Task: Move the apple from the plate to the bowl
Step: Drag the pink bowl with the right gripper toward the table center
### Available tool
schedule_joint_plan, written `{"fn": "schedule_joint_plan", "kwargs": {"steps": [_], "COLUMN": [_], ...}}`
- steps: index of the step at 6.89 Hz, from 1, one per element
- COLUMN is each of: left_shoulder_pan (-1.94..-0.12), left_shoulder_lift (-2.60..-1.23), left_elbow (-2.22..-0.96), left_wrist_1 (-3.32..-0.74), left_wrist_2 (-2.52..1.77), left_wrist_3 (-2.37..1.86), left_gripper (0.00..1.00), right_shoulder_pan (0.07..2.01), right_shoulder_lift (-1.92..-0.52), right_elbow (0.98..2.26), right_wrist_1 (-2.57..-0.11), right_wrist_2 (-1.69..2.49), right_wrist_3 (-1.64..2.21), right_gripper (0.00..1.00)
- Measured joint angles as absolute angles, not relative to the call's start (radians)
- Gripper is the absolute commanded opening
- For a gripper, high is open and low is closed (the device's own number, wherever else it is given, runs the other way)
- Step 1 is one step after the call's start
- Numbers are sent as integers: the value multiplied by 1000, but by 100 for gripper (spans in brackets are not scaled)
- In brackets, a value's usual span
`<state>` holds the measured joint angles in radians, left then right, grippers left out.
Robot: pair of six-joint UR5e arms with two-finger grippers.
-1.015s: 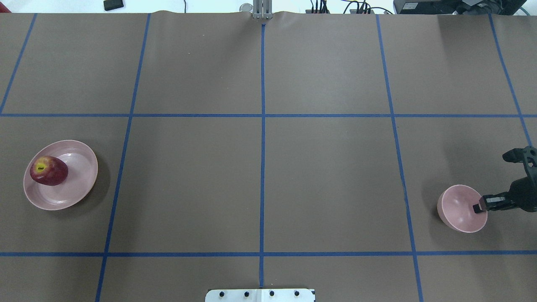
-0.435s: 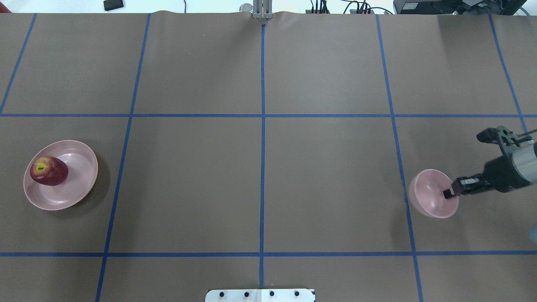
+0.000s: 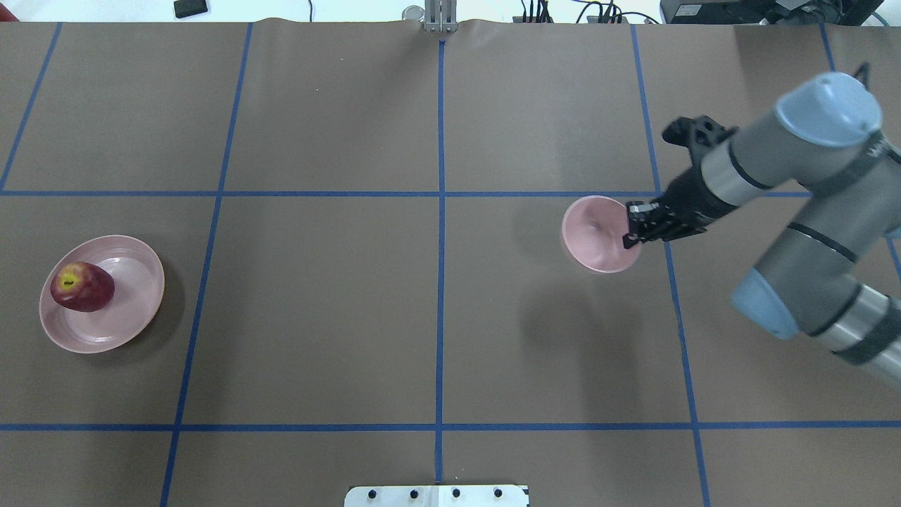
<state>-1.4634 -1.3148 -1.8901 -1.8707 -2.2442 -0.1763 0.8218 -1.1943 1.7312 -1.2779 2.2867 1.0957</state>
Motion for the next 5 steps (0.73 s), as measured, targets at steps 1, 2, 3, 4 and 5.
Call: {"fn": "schedule_joint_plan", "kwargs": {"steps": [1,2,3,4,5], "left_shoulder_pan": [-1463,-1463,-1463,-1463,-1463], "left_shoulder_lift": [-1313,-1312,-1312,-1312,-1312], "left_elbow": [-1889,-1889,-1889,-1889,-1889], "left_wrist_1": [-1870,-1870,-1869,-1869,-1869], "left_wrist_2": [-2244,-2245,-2246,-2247,-2247], "left_wrist_3": [-176,-176,-176,-176,-177], "left_gripper": [98,98,98,98,98], "right_shoulder_pan": [797,777,755,726,699], "right_shoulder_lift": [-1025,-886,-790,-742,-723], "right_elbow": [1640,1509,1384,1301,1260], "right_wrist_1": [-1409,-1441,-1408,-1360,-1328], "right_wrist_2": [2227,2197,2168,2118,2072], "right_wrist_3": [1116,1160,1206,1242,1264], "right_gripper": [0,0,0,0,0]}}
